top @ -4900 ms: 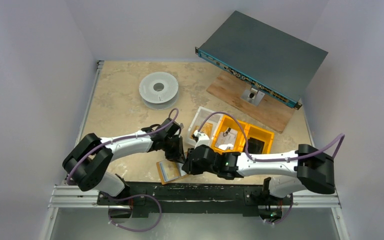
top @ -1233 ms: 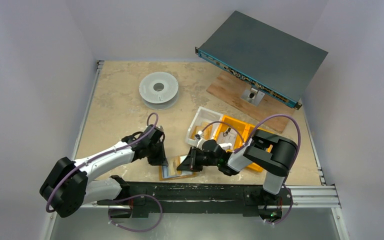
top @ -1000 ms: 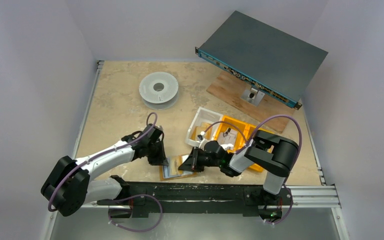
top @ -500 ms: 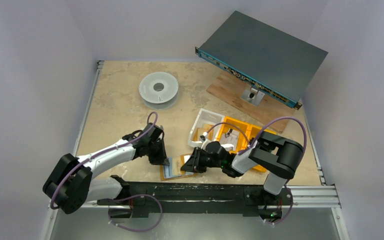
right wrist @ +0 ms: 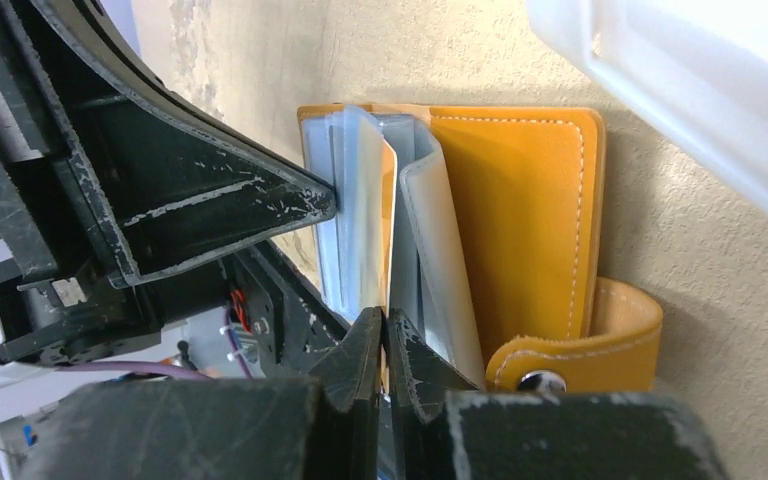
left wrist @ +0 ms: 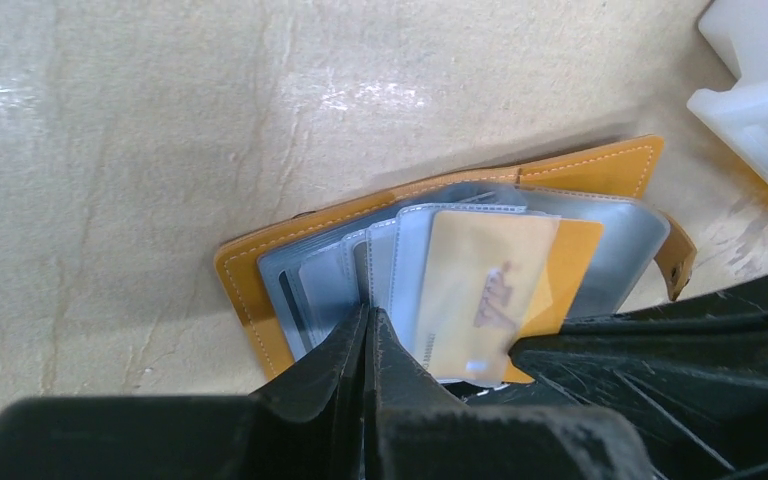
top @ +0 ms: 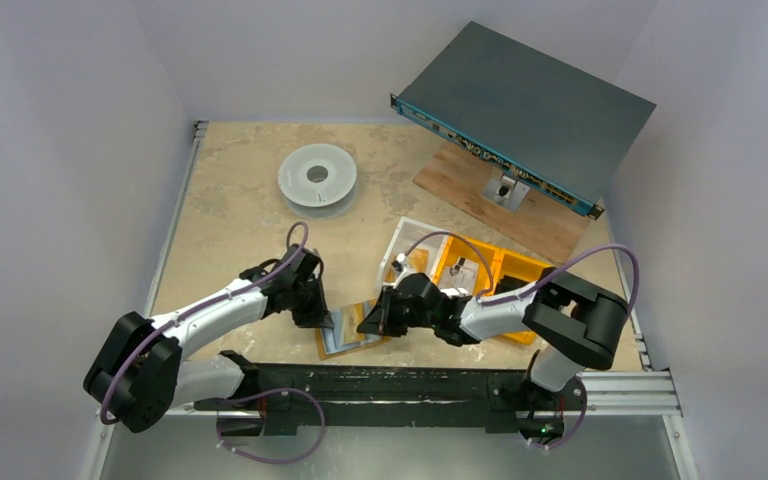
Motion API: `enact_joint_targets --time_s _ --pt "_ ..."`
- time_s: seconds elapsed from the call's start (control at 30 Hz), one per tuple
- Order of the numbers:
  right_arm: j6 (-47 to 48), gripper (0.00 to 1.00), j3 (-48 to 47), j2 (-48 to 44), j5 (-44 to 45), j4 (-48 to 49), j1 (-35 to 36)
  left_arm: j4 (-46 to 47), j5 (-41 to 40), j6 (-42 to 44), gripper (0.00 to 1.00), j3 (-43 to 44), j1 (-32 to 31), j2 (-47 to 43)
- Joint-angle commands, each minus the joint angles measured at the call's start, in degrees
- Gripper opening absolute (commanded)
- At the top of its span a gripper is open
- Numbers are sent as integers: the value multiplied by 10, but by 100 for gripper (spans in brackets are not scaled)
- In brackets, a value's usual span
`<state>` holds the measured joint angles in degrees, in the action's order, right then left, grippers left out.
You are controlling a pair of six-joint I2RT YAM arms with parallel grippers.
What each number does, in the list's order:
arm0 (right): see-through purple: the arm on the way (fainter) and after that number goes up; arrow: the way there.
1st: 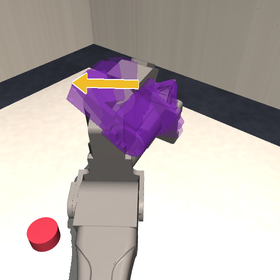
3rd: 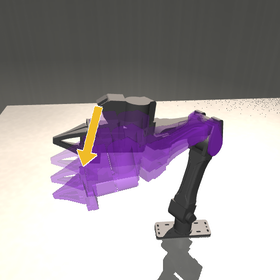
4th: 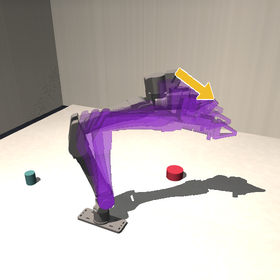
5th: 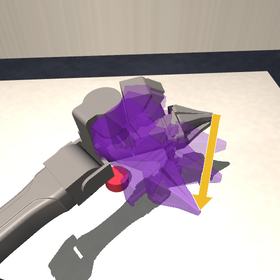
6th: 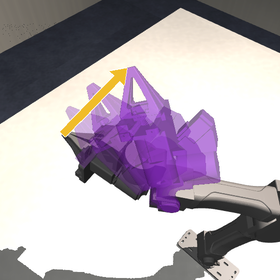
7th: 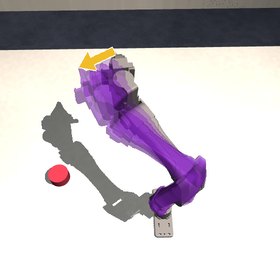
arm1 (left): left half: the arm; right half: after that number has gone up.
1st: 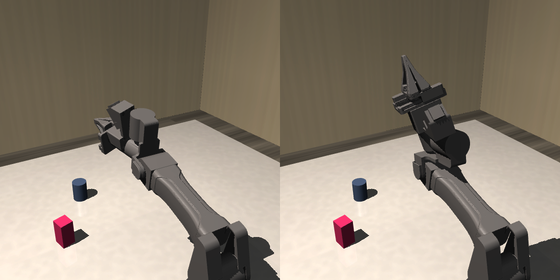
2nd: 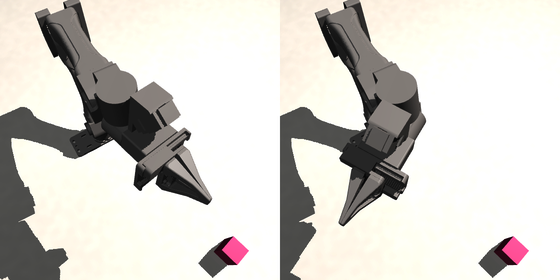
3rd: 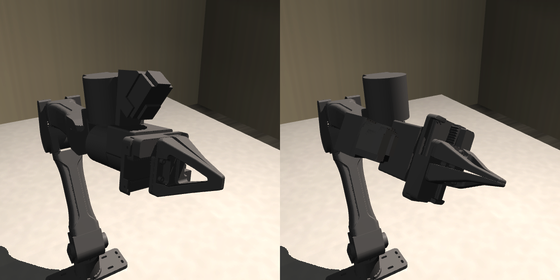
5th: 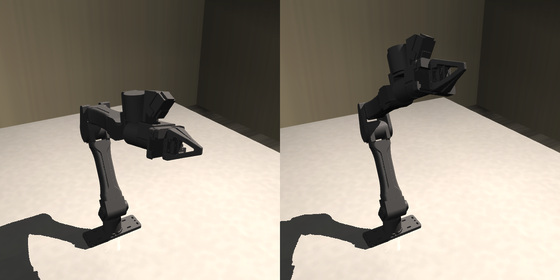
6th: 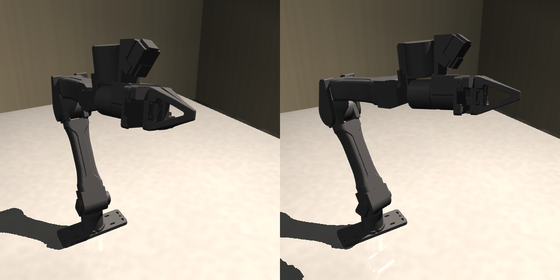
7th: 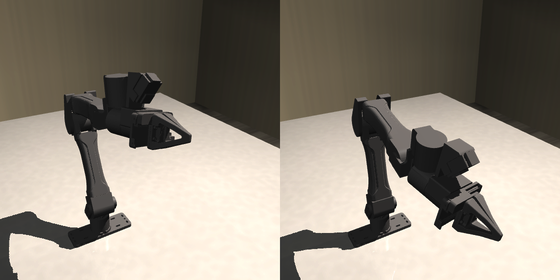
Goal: Take the credit cards out of the card holder
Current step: Remove the credit card from the card holder.
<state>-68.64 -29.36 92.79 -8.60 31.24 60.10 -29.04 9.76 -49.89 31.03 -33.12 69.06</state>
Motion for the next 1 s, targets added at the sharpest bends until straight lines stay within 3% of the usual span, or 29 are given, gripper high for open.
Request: enact_joint_targets --time_s 0.0,0.53,0.97 --pt "39 1 -24 -23 61 -104 5 -53 -74 21 0 -14 12 1" --pt "57 0 -5 -77 85 -154 4 -55 -73 27 0 -17 15 -3" --pt "98 0 -45 -133 98 -240 5 -63 -75 29 0 -13 16 -6"
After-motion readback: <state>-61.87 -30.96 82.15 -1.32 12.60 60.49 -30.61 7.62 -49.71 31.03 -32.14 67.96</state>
